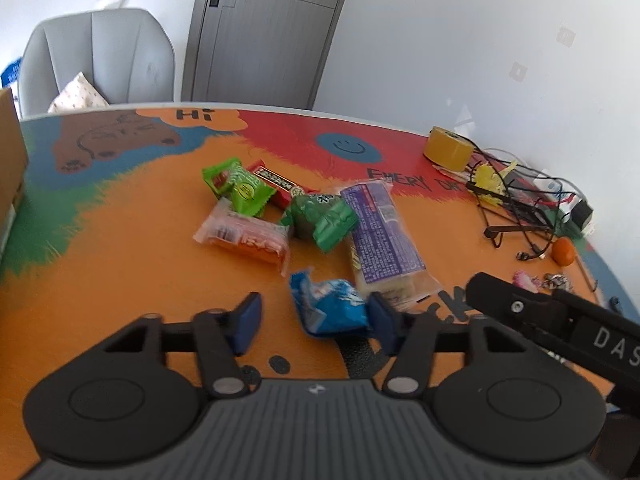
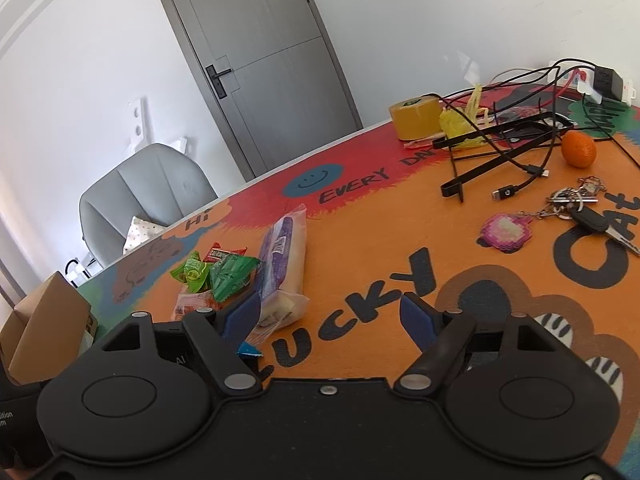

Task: Organize snacks
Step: 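Grasp another blue candy packet with the left tool while the right tool lowers onto the purple bread roll, then close the right tool on the purple-wrapped bread roll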

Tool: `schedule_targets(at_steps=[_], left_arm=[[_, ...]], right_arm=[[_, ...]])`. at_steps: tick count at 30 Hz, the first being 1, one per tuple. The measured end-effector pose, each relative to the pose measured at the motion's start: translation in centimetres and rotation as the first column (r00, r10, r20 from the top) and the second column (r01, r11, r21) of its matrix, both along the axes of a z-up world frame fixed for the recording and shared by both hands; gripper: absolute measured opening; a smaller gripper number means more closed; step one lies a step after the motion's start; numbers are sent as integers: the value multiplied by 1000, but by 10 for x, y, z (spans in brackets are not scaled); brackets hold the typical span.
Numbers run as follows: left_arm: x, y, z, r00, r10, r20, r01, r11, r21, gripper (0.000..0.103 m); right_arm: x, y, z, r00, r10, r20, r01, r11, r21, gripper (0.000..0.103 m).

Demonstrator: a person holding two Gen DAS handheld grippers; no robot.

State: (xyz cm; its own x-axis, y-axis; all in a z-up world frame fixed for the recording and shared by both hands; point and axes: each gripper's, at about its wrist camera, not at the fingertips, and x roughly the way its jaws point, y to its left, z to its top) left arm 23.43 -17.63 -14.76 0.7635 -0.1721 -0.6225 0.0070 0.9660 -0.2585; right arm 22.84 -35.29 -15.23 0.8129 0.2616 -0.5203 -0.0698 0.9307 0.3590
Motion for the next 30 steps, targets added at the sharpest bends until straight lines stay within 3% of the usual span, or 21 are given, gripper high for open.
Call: schedule_targets(at_steps=[1,4,24,26,28,30], left_arm=[[0,0,0,1000,-11,2,11,1000,-9,36],[-1,0,3,1000,-23,5,23,1000,-4,30],[-7,31,20,998,27,55,-28,999,26,29],[-9,34,22,998,29,61,-30,999,27,29],[-9,36,23,997,35,67,-38,999,36,29],[-10,39,23,997,46,68,-48,998,39,29]], right_arm=[[1,1,0,1000,3,-2,-3,1000,8,77],[6,5,0,1000,10,-5,-10,1000,15,77],[38,40,-8,999,32,-18,-32,999,-15,77],[42,44,-11,999,35,-25,-35,999,-22,72],[45,48,-13,999,41,-36,-42,999,-26,53],[46,50,-17,997,47,-53,-48,999,-24,42]])
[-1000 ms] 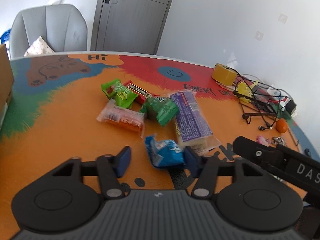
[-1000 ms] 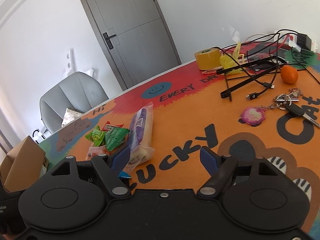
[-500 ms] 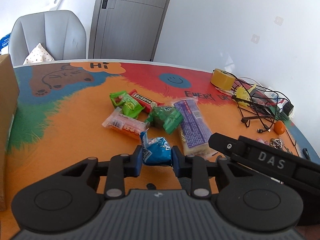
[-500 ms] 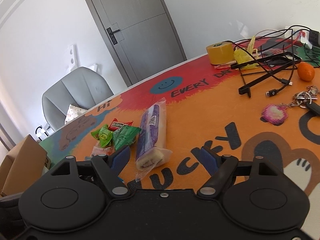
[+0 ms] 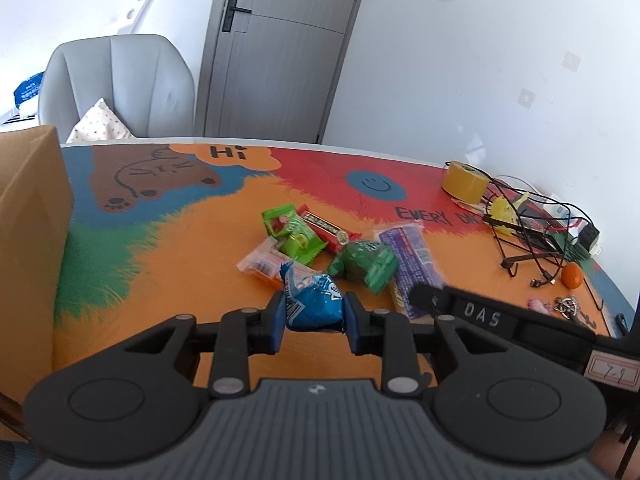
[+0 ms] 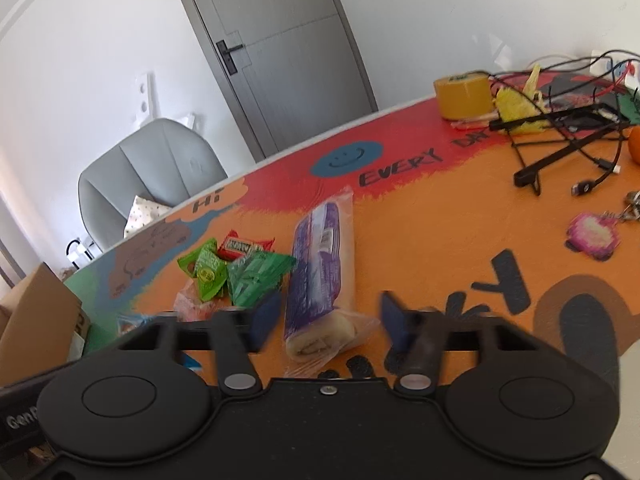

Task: Organize snacks
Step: 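Close the right tool on the purple-wrapped bread roll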

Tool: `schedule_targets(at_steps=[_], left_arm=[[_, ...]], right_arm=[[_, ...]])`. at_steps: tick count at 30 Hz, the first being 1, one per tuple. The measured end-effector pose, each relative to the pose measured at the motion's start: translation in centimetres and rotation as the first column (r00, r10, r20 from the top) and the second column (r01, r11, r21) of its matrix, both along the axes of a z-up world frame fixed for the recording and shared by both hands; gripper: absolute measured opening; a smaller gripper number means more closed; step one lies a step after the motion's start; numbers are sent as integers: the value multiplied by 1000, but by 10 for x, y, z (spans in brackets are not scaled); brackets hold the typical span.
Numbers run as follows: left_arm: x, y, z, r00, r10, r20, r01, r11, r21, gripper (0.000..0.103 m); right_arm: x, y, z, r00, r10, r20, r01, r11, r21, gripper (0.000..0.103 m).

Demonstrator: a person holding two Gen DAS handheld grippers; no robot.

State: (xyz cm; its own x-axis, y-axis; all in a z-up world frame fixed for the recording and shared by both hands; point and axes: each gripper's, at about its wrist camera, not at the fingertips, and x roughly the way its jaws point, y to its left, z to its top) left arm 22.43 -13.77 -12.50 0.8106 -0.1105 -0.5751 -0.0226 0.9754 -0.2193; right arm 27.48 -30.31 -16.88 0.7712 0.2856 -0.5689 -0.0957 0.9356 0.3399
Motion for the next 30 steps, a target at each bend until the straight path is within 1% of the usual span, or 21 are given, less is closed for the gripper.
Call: schedule_targets(at_steps=[3,6,16,23,26,27,28,30], left_arm=[[0,4,0,1000,16,-1,-16,1000,0,29],[-2,6,0,1000,22,0,-22,1000,-1,29],[-15,3,1,1000,11,9,-11,1000,0,29],[-28,1,3,1000,6,18,-6,1000,17,29],[-33,0,2,1000,11,18,-12,1000,24,29],[-34,0,2,1000,12,19,-13,1000,27,29],[-35,0,2,1000,13,20,-13,999,29,29],[-36,-1,2,1000,12,22,-13,999,32,29]], right_arm=[[-5,-3,0,1000,3,15,-4,1000,25,33],[-12,-4,3,1000,9,27,-10,1000,23,28],[-39,-14,8,999,1,48,-2,1000,26,21],[-62,-28,10,998,-6,59,4,999,33,20],[-72,-36,10,999,-17,51,15,999,35,21],[-75,-38,11,999,-28,47,26,999,28,23],[-76,-39,12,998,-42,43,41,999,18,27],[-77,-40,13,997,-59,52,59,998,-8,31]])
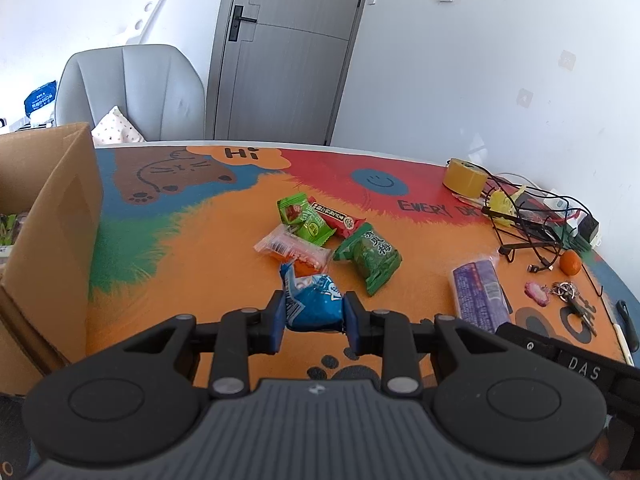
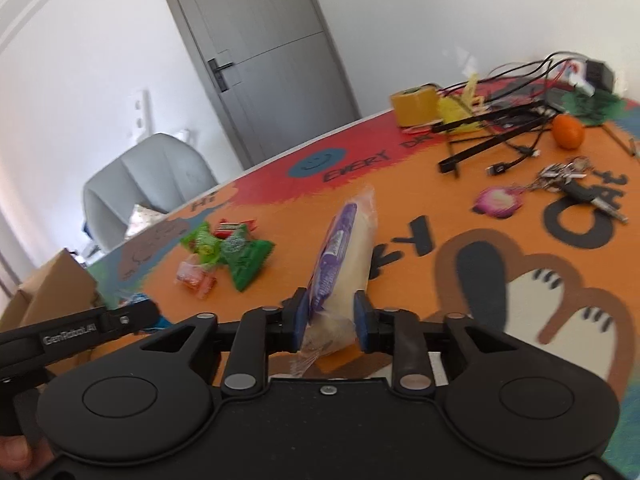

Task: Organize snacks
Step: 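Close the right tool on the purple-wrapped bread roll, then lift both packets and carry them over the cardboard box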

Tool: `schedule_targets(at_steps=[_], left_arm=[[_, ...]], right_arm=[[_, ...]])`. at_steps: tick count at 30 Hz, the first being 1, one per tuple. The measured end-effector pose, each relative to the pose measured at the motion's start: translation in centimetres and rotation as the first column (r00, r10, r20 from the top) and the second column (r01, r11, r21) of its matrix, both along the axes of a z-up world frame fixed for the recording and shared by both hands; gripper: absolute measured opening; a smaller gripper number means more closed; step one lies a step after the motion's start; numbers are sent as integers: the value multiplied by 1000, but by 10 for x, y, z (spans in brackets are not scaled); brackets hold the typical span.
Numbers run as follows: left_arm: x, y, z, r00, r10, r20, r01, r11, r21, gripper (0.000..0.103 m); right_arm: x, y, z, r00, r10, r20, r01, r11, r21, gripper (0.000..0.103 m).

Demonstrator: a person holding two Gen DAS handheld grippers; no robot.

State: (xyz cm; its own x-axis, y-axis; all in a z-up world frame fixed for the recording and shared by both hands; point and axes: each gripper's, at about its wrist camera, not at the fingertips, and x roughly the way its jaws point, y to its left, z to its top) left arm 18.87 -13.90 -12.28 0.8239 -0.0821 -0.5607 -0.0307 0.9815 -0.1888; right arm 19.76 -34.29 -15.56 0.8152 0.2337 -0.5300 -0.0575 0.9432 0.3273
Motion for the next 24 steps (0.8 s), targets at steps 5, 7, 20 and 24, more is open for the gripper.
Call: schedule_targets(at_steps=[5,7,20,24], left_arm=[[1,1,-1,1000,5,2,-5,1000,4,29],[3,3,-3,1000,10,-6,-10,1000,2,29],[16,23,-17,997,49,-52,-50,999,-12,29],[13,23,-16,998,46,-46,-46,999,-9,29]], right_arm=[[7,7,-3,1000,-15,1,16,999,-41,49],[12,12,-6,999,-33,3,33,996,-77,59],[30,39,-18,1000,-8,-8,6,987,-158,40],[26,35,-16,1000,-5,-3,5,992,-125,36]])
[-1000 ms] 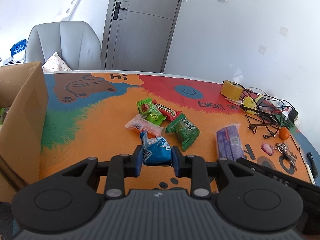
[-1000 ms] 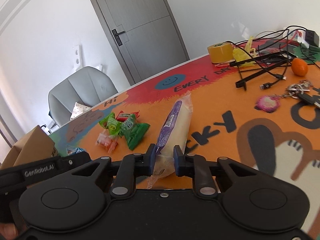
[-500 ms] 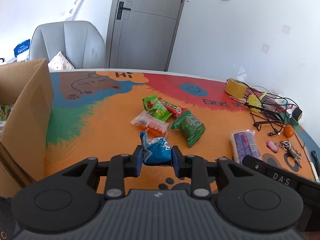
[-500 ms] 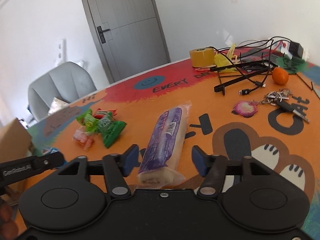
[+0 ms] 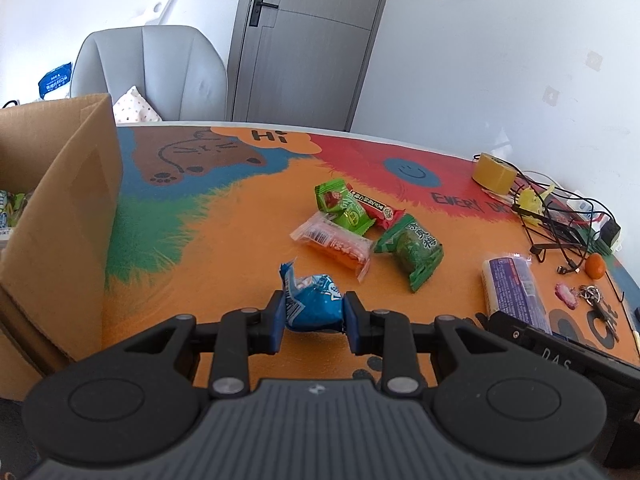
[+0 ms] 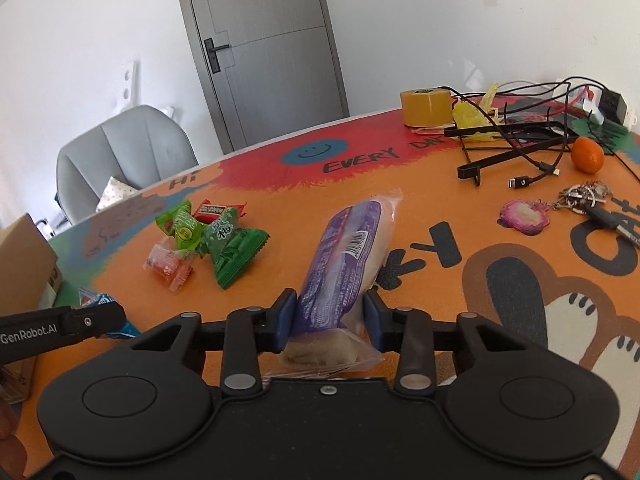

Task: Organize snacks
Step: 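Lift both packets and carry them over the cardboard box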

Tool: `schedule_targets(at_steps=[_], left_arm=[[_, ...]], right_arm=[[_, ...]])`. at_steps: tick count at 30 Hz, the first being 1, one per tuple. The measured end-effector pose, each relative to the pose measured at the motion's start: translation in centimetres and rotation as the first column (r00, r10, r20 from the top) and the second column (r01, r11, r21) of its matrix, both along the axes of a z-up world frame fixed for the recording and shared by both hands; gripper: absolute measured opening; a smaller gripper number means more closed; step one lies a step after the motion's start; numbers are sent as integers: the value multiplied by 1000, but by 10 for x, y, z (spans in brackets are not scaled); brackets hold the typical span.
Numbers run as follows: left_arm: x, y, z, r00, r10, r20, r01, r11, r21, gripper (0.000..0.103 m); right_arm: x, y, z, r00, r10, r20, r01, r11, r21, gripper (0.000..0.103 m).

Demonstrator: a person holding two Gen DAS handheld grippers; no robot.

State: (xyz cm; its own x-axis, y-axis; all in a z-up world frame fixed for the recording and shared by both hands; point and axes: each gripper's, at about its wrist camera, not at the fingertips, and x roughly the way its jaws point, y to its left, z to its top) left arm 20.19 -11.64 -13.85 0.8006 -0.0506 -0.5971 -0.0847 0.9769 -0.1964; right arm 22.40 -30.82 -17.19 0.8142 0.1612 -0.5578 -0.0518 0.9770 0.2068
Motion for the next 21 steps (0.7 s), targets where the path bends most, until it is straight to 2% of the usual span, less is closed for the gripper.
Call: schedule_targets(at_steps=[11,21], left_arm=[[-15,1,19,999,11,52,-11,1000,8,29],[-39,21,48,989,54,135,-55,998,7,29]], right_arm=[[-16,-7,18,998,8,63,-14,996,91,34],[-27,12,42,988,65,138,-82,989,122,34]])
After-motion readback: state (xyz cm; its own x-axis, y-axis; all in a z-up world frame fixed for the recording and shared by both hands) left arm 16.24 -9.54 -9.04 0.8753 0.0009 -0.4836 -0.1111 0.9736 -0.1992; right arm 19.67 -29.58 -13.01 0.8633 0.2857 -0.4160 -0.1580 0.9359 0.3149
